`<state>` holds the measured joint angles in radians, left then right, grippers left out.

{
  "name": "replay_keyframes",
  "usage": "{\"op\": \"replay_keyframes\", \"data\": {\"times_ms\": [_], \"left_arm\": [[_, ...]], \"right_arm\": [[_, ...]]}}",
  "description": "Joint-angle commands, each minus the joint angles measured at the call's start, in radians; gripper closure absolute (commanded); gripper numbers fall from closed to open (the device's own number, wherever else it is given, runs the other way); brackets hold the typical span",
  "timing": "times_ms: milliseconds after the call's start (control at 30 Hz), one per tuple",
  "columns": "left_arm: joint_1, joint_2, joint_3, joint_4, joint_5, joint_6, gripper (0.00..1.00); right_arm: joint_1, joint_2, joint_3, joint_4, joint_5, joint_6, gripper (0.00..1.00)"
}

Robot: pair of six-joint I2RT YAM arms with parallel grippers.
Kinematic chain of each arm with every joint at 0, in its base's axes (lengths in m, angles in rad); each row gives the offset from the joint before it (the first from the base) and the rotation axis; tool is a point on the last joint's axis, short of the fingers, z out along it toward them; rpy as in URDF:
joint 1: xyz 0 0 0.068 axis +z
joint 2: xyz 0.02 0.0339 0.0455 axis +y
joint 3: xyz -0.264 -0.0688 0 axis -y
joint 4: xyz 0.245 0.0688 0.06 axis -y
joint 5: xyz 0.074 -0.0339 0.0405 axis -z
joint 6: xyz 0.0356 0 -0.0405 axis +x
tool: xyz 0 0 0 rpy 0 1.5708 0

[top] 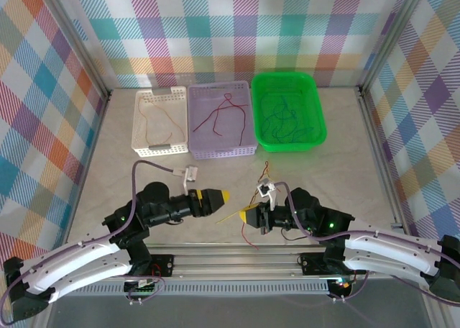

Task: Untangle the cables

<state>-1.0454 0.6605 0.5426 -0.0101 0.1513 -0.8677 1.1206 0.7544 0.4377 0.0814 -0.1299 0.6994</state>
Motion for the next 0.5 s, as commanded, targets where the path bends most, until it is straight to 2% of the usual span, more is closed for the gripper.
{"op": "replay_keyframes", "data": {"times_ms": [0, 133, 300, 467], "left_arm": [[-0.05, 0.036, -0.016, 0.061, -0.029, 0.034, 0.09], [-0.092, 0.064, -0.012, 0.035, -0.025, 0.066, 0.15], [-0.109, 0.086, -0.013, 0.018, -0.016, 0.081, 0.31], [-0.111, 0.074, -0.011, 0.022, -0.023, 0.088, 0.43]], "right_arm": [[0.005, 0.002, 0.045, 0.033, -0.024, 0.016, 1.0], [0.005, 0.006, 0.051, 0.026, -0.028, 0.018, 1.0], [0.006, 0.01, 0.056, 0.023, -0.033, 0.02, 1.0], [0.005, 0.021, 0.056, 0.023, -0.037, 0.021, 1.0]]}}
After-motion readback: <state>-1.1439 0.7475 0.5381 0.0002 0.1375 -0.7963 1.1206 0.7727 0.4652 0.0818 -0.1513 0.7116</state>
